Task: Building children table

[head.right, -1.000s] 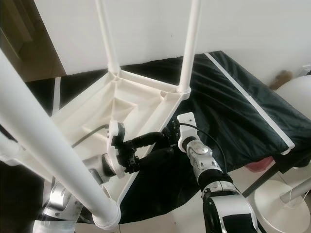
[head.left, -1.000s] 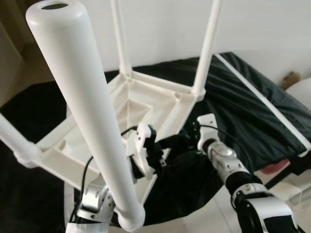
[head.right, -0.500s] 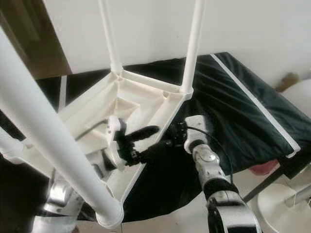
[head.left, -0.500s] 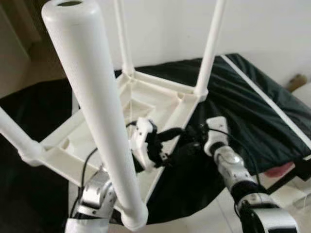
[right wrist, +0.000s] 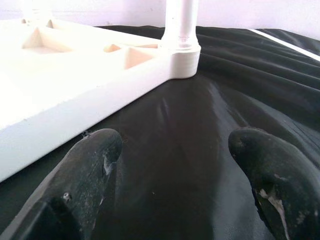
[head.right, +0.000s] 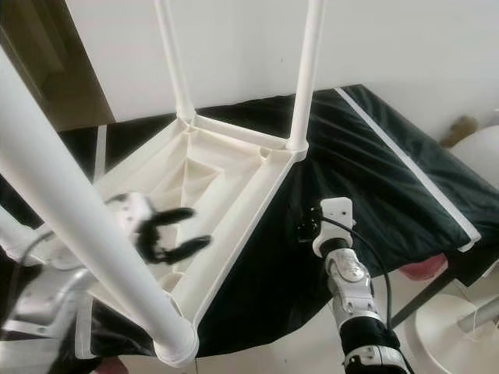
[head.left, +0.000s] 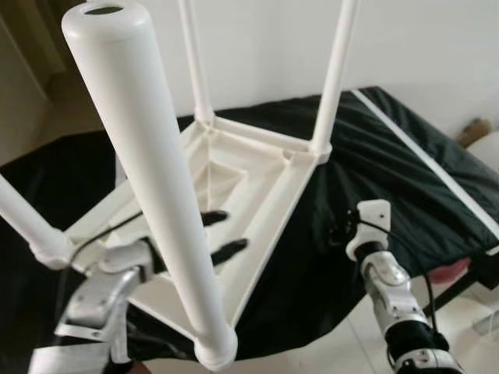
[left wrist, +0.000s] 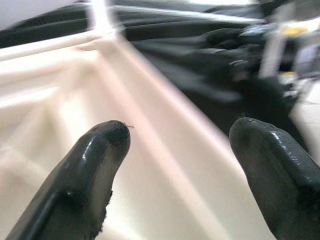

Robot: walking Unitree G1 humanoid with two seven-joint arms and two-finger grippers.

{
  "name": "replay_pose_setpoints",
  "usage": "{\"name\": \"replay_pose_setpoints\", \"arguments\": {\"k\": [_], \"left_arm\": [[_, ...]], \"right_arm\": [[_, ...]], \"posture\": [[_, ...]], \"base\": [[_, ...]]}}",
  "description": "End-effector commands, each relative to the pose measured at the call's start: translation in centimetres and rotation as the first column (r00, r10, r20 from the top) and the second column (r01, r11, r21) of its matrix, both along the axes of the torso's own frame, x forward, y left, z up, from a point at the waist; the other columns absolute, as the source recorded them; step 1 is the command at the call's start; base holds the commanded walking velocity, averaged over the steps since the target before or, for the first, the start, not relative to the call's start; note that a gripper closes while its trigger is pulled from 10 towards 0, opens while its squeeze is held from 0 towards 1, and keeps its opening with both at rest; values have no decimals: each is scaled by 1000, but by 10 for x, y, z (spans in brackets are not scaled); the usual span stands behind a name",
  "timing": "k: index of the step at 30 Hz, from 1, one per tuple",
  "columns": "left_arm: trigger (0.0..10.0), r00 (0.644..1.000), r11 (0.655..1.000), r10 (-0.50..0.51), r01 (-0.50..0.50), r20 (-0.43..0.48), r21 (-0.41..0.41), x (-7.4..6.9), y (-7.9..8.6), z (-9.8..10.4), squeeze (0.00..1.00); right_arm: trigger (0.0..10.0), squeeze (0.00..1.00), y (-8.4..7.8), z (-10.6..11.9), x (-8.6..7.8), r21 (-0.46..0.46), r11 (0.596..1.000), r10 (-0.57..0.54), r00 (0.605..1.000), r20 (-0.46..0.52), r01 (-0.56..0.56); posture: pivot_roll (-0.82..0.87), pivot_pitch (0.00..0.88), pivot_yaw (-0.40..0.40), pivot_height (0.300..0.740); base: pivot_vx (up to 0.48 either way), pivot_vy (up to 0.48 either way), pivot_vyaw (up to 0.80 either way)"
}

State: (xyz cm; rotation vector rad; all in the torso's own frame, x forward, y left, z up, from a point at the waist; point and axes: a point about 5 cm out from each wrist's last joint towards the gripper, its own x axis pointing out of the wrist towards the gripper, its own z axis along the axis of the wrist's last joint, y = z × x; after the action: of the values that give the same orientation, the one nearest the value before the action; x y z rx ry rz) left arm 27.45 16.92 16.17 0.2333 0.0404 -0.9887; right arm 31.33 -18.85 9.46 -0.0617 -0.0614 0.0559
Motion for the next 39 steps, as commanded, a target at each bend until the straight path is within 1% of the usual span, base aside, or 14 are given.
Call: {"name": "replay_pose_setpoints", "arguments": {"k": [1, 3, 4, 5, 8, 10, 15, 18, 22, 28, 35, 37, 38, 39], "left_arm": [[10000, 999, 997, -53, 54, -6, 52, -4, 19, 0, 0], [10000, 999, 986, -33, 32, 8, 165, -9, 49, 0, 0], [10000, 999, 986, -33, 32, 8, 165, -9, 49, 0, 0], [10000, 1000, 978, -14, 10, 17, 211, -10, 61, 1, 0], [10000, 1000, 971, 4, -9, 22, 240, -10, 71, 2, 0], [10000, 1000, 963, -7, 3, 12, 268, -18, 85, 8, 0], [10000, 999, 954, -47, 45, 2, 297, -27, 88, 9, 0], [10000, 993, 934, -115, 119, -31, 337, -38, 87, 5, 0], [10000, 989, 926, -144, 146, -29, 349, -38, 83, 4, 0], [10000, 984, 888, -173, 175, -43, 426, -30, 75, -8, 0], [10000, 989, 876, -145, 125, 8, 466, -14, 69, -13, 0], [10000, 989, 876, -145, 125, 8, 466, -14, 69, -13, 0], [10000, 990, 871, -140, 116, 15, 477, -10, 68, -15, 0], [10000, 988, 850, -152, 124, 12, 513, -7, 68, -19, 0]], "right_arm": [[10000, 0, -5, 1, -2, 3, 1000, -7, 1000, -6, 7], [10000, 0, -9, 5, -4, -1, 1000, -8, 1000, 3, 8], [10000, 0, -9, 5, -4, -1, 1000, -8, 1000, 3, 8], [10000, 0, -10, 7, -4, -9, 1000, 2, 1000, 3, -2], [10000, 0, -8, 8, -5, -19, 999, 27, 1000, -5, -27], [10000, 0, 6, 10, -9, -40, 986, 159, 987, -24, -159], [10000, 0, 19, 12, -16, -51, 959, 279, 960, -32, -281], [10000, 0, 23, 16, -25, -46, 921, 385, 921, -59, -388], [10000, 0, 25, 19, -29, -39, 888, 455, 887, -84, -459], [10000, 0, 36, 32, -24, -41, 861, 504, 861, -63, -507], [10000, 0, 45, 40, -26, -39, 847, 528, 848, -52, -530], [10000, 0, 45, 40, -26, -39, 847, 528, 848, -52, -530], [10000, 0, 45, 41, -27, -37, 845, 531, 846, -53, -533], [10000, 0, 44, 44, -28, -34, 847, 529, 847, -51, -531]], "posture": [[-31, 11, 42, 740], [-28, 11, 40, 740], [-28, 11, 40, 740], [-28, 11, 40, 740], [-25, 10, 36, 740], [-15, 7, 24, 740], [-5, 5, 13, 740], [5, 0, 0, 740], [11, 0, -6, 740], [9, 0, -8, 740], [-5, 0, 2, 740], [-5, 0, 2, 740], [-8, 0, 4, 740], [-11, 0, 7, 740]], "base": [[0, 0, 0], [0, 0, 0], [0, 0, 0], [0, 0, 0], [0, 0, 0], [0, 0, 0], [0, 0, 0], [0, 0, 0], [0, 0, 0], [0, 0, 0], [0, 0, 0], [0, 0, 0], [0, 0, 0], [0, 0, 0]]}}
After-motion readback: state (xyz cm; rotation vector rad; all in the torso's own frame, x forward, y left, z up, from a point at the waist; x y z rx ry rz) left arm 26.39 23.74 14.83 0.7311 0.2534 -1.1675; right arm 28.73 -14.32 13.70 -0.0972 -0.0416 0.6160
